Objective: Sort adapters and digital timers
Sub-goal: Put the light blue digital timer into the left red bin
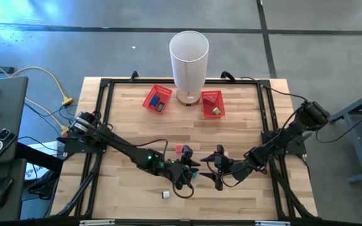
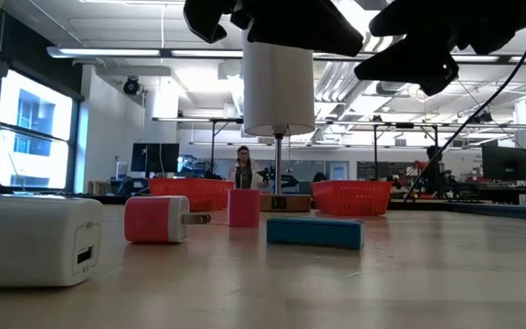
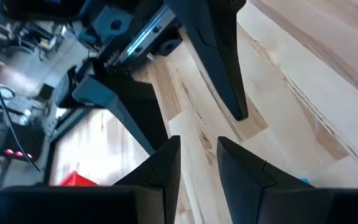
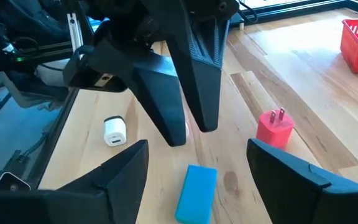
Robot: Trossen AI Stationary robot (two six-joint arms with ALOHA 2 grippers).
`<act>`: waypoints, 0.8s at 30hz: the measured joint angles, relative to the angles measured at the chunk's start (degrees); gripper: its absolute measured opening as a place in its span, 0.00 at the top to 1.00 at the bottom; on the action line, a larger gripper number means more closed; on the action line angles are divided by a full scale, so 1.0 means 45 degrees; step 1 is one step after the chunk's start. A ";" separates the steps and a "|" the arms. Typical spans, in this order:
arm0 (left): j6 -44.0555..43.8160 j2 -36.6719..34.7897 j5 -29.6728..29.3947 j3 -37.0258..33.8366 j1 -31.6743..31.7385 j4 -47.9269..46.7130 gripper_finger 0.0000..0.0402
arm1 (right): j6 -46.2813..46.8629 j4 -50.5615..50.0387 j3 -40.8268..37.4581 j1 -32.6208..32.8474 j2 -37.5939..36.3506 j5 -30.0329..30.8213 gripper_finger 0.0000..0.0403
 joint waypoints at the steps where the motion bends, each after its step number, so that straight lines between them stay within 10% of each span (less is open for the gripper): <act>1: -0.0233 0.0000 0.0001 0.0000 0.0000 -0.0079 0.76 | 0.0000 -0.0059 0.0000 0.0000 0.0000 0.0000 0.36; 24: -0.4685 -0.0015 0.0025 0.0000 -0.0258 -0.4139 0.76 | 0.0839 -0.1633 -0.0022 0.0000 0.0729 -0.1727 0.35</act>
